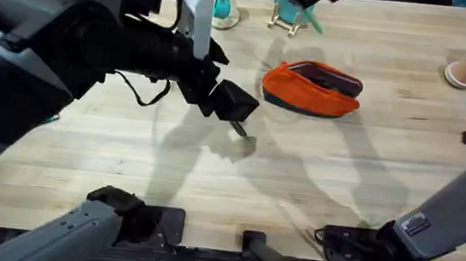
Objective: Unzip the bag, pick up the pens from the table one at a time and place them inside, then zip the bag closed.
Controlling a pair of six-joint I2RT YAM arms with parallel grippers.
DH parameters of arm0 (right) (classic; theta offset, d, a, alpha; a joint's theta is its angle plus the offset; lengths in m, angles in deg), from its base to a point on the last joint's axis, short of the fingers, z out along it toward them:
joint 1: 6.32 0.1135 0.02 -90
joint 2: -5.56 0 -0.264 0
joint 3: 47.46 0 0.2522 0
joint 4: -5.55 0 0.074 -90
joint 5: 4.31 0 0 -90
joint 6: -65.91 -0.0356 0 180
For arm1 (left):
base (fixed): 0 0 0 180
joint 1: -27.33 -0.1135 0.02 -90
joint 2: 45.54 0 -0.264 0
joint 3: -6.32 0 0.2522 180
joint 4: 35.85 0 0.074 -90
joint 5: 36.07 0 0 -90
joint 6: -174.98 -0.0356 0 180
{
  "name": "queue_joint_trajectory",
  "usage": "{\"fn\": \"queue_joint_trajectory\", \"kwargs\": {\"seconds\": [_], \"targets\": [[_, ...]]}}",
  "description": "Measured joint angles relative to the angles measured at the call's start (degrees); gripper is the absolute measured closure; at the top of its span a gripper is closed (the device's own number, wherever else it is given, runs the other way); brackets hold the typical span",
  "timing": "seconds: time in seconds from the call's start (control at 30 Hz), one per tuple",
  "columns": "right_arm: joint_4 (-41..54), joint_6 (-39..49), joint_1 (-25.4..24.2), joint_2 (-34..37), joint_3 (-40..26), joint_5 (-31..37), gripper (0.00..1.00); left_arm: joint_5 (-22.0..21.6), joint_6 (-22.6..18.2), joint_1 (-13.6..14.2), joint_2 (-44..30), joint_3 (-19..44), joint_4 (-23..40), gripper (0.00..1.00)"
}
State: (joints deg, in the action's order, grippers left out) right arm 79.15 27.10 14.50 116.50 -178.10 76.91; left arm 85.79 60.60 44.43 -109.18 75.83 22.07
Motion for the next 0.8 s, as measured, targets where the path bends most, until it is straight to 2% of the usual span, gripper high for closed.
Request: {"fn": "queue_joint_trajectory", "kwargs": {"seconds": [0.27, 0.37, 0.43, 0.7, 0.73, 0.8], "targets": [[1.9, 1.0, 0.0, -7.3, 0.2, -2.5, 0.968, 0.0, 0.0, 0.0, 0.0, 0.0, 0.0, 0.006], [0.2, 1.2, 0.0, -10.3, 3.0, -3.0, 0.969, 0.0, 0.0, 0.0, 0.0, 0.0, 0.0, 0.006], [-2.8, 1.7, 0.0, -13.3, 7.5, -3.2, 0.969, 0.0, 0.0, 0.0, 0.0, 0.0, 0.0, 0.006], [-18.1, 4.2, -0.1, -28.4, 32.9, -3.3, 0.968, 0.0, 0.0, 0.0, 0.0, 0.0, 0.0, 0.006], [-22.5, 4.6, -0.8, -33.1, 38.9, -3.7, 0.969, 0.0, 0.0, 0.0, 0.0, 0.0, 0.0, 0.006], [-24.3, 4.6, -1.9, -35.3, 41.4, -4.0, 0.969, 0.0, 0.0, 0.0, 0.0, 0.0, 0.0, 0.006]]}}
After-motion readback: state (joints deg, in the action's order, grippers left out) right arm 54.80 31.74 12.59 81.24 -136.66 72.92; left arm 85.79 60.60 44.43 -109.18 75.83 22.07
